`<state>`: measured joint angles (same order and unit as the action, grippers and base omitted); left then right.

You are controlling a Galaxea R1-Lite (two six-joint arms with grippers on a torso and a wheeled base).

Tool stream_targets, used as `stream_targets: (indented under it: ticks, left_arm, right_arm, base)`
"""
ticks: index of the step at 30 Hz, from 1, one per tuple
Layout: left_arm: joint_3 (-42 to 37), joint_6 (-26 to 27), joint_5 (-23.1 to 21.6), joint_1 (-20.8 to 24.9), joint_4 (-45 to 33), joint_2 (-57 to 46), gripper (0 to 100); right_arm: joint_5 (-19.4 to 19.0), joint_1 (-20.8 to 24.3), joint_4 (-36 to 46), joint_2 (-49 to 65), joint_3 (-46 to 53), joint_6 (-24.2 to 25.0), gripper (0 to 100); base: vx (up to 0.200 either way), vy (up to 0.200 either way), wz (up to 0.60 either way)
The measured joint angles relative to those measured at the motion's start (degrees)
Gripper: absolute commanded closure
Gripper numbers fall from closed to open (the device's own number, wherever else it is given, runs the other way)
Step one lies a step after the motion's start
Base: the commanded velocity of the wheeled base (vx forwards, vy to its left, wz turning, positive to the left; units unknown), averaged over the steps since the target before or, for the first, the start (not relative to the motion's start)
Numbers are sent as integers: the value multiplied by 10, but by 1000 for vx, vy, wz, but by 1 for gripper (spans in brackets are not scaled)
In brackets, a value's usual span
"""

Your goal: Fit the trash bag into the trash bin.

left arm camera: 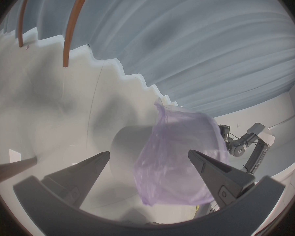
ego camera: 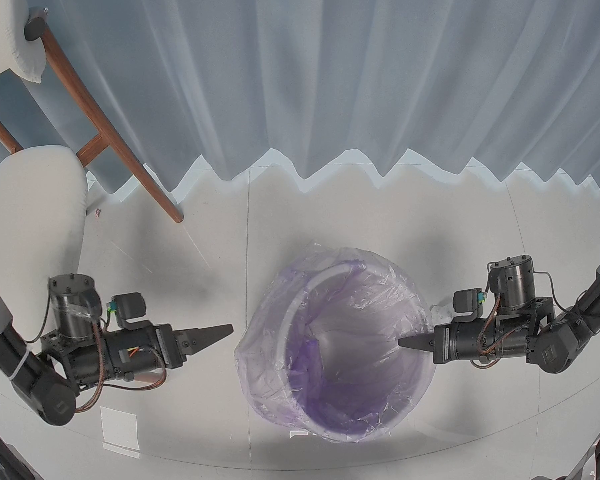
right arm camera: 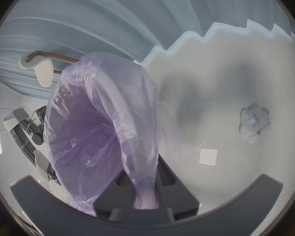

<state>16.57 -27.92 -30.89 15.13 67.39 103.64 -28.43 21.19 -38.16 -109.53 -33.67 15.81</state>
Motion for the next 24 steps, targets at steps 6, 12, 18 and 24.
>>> stream_targets:
  ticks: [6,12,18,24]
  left_arm:
    - [75,-7,2,18,-1,56,0]
    - [133,-8,14,44,0,110,100]
    - [175,-29,55,75,25,160,100]
    - [184,-69,62,84,54,186,100]
  right_arm:
    - [-1,3,-1,8,16,-6,100]
    - [-7,4,-1,17,27,-11,100]
    - [-9,4,-2,24,34,-17,100]
    - [-9,4,-10,27,39,-18,100]
  base:
    - [0,0,0]
    - [0,0,0]
    - [0,0,0]
    - [0,0,0]
